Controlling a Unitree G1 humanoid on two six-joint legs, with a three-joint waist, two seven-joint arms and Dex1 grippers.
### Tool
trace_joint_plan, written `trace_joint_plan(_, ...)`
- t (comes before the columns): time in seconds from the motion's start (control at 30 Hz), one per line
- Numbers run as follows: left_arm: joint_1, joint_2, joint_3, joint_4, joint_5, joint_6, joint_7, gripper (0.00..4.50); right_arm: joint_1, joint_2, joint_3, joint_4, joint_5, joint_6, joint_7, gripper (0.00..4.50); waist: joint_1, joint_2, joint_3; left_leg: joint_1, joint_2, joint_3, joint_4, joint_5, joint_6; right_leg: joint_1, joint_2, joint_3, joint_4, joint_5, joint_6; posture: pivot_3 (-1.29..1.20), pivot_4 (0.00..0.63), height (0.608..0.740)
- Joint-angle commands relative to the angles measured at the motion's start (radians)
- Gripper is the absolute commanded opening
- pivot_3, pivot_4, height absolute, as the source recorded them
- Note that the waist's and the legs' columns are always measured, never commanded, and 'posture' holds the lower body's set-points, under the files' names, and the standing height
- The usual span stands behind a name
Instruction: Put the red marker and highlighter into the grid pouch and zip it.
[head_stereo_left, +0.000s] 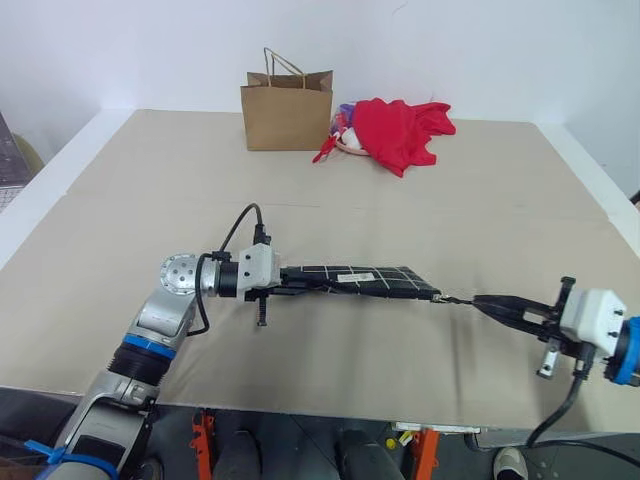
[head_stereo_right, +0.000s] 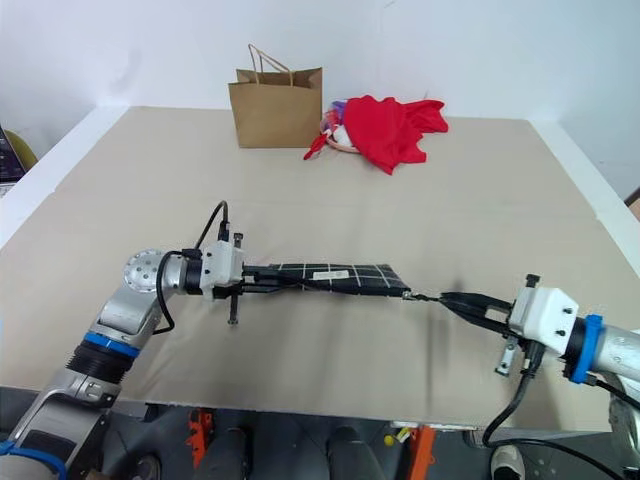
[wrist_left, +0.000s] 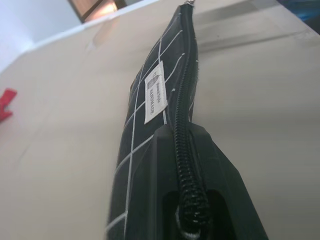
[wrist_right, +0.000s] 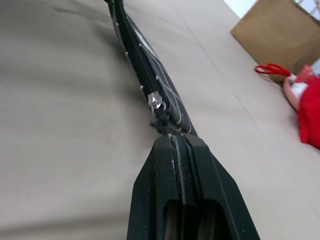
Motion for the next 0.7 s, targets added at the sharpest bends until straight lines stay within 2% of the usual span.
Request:
trace_joint_plan(0.03, -0.020, 0.008, 0.021, 0.012, -0.013, 0.040, -0.002, 0.00, -0.013, -0.001, -0.049, -0.040, 0.064, 0.095, -0.059, 0.09, 0.000, 0.000, 0.000, 0.000, 0.000, 0.000, 0.000, 0.000, 0.000, 0.000, 0.000, 0.000, 0.000, 0.000, 0.000, 0.00, 0.150, 0.740)
trace_joint_plan(0.1, -0.020, 0.000, 0.018, -0.024, -0.058, 0.125, -0.015, 0.77, -0.017, 0.010, -0.031, -0.084, 0.145, 0.226, -0.107, 0.00, -0.001, 0.000, 0.000, 0.000, 0.000, 0.000, 0.000, 0.000, 0.000, 0.000, 0.000, 0.000, 0.000, 0.000, 0.000, 0.00, 0.150, 0.740)
trace_joint_plan(0.13, -0.018, -0.003, 0.016, -0.043, -0.074, 0.161, -0.021, 1.07, -0.020, 0.016, -0.023, -0.103, 0.173, 0.283, -0.137, 0.33, 0.000, 0.000, 0.000, 0.000, 0.000, 0.000, 0.000, 0.000, 0.000, 0.000, 0.000, 0.000, 0.000, 0.000, 0.000, 0.00, 0.150, 0.740)
trace_joint_plan(0.23, -0.007, -0.005, 0.024, -0.106, -0.125, 0.285, -0.010, 2.38, -0.022, 0.032, -0.005, -0.149, 0.229, 0.396, -0.190, 1.61, 0.000, 0.000, 0.000, -0.001, 0.000, 0.000, -0.001, 0.000, 0.000, 0.000, 0.000, 0.000, 0.000, -0.001, 0.000, 0.00, 0.150, 0.740)
trace_joint_plan(0.27, -0.004, -0.004, 0.030, -0.126, -0.140, 0.326, -0.002, 2.58, -0.023, 0.038, -0.003, -0.161, 0.243, 0.421, -0.203, 1.85, 0.001, 0.000, 0.000, -0.001, 0.000, 0.000, -0.001, 0.000, 0.000, 0.000, 0.000, 0.000, 0.000, -0.001, 0.001, 0.00, 0.150, 0.740)
trace_joint_plan(0.3, -0.001, -0.001, 0.034, -0.143, -0.150, 0.355, 0.003, 3.06, -0.022, 0.043, -0.005, -0.171, 0.252, 0.442, -0.214, 2.27, 0.001, 0.000, 0.000, -0.001, 0.000, 0.000, -0.001, 0.000, 0.000, 0.000, 0.000, 0.000, 0.000, -0.001, 0.001, 0.00, 0.150, 0.740)
trace_joint_plan(0.33, 0.009, 0.007, 0.043, -0.168, -0.158, 0.389, 0.020, 3.22, -0.015, 0.048, -0.009, -0.182, 0.275, 0.491, -0.241, 2.52, 0.001, 0.000, 0.000, -0.001, 0.000, 0.000, -0.001, 0.000, 0.000, 0.000, 0.000, 0.000, 0.000, -0.001, 0.001, 0.00, 0.150, 0.740)
trace_joint_plan(0.43, 0.039, 0.028, 0.075, -0.219, -0.174, 0.466, 0.068, 4.33, 0.000, 0.074, -0.029, -0.196, 0.297, 0.558, -0.299, 3.65, 0.000, 0.000, 0.000, -0.001, 0.000, 0.000, -0.001, 0.000, 0.000, 0.000, 0.000, 0.000, 0.000, -0.001, 0.000, 0.00, 0.150, 0.740)
trace_joint_plan(0.47, 0.064, 0.041, 0.106, -0.217, -0.163, 0.484, 0.113, 4.50, 0.017, 0.101, -0.054, -0.173, 0.297, 0.586, -0.356, 4.21, 0.000, 0.000, 0.000, -0.001, 0.000, 0.000, -0.001, 0.000, 0.000, 0.000, 0.000, 0.000, 0.000, -0.001, 0.000, 0.00, 0.150, 0.740)
trace_joint_plan(0.5, 0.082, 0.050, 0.127, -0.216, -0.156, 0.497, 0.147, 4.50, 0.029, 0.120, -0.073, -0.158, 0.298, 0.610, -0.399, 4.41, 0.000, 0.000, 0.000, -0.001, 0.000, 0.000, -0.001, 0.000, 0.000, 0.000, 0.000, 0.000, 0.000, -0.001, 0.000, 0.00, 0.150, 0.740)
trace_joint_plan(0.57, 0.120, 0.058, 0.163, -0.209, -0.133, 0.497, 0.219, 4.50, 0.061, 0.155, -0.102, -0.133, 0.296, 0.647, -0.455, 4.41, 0.001, 0.000, 0.000, -0.001, 0.000, -0.001, -0.001, 0.000, 0.000, 0.000, 0.000, 0.000, 0.000, -0.001, 0.000, 0.00, 0.150, 0.740)
trace_joint_plan(0.7, 0.168, 0.036, 0.215, -0.191, -0.092, 0.477, 0.353, 4.50, 0.116, 0.190, -0.109, -0.138, 0.243, 0.592, -0.441, 4.41, 0.002, 0.000, 0.000, -0.001, 0.000, 0.000, -0.001, 0.000, 0.000, -0.001, 0.000, 0.000, 0.000, -0.001, 0.000, 0.00, 0.150, 0.740)
